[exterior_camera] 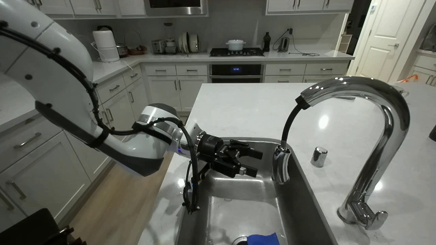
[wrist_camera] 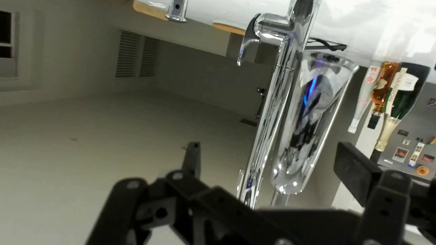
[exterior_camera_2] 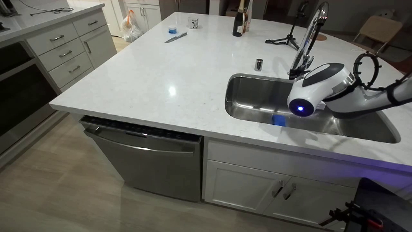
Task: Push the spout back in the faucet
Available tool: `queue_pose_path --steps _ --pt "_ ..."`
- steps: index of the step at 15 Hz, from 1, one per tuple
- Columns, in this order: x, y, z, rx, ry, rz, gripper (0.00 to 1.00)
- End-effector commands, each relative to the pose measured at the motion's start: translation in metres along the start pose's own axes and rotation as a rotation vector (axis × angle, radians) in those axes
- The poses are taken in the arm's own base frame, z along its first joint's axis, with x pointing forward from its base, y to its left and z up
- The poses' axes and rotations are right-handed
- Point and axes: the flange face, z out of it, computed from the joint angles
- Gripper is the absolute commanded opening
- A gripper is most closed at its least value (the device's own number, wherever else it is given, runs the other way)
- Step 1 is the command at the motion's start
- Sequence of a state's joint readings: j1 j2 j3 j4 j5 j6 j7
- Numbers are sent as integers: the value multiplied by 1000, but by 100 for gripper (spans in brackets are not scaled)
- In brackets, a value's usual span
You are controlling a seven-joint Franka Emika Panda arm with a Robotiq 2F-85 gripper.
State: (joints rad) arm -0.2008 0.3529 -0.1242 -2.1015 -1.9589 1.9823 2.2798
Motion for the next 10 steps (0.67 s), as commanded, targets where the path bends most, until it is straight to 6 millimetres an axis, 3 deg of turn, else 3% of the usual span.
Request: queue_pose_path --steps 1,10 --pt "-4 -4 5 -24 84 54 100" --pt "-25 -15 24 -45 199 87 100"
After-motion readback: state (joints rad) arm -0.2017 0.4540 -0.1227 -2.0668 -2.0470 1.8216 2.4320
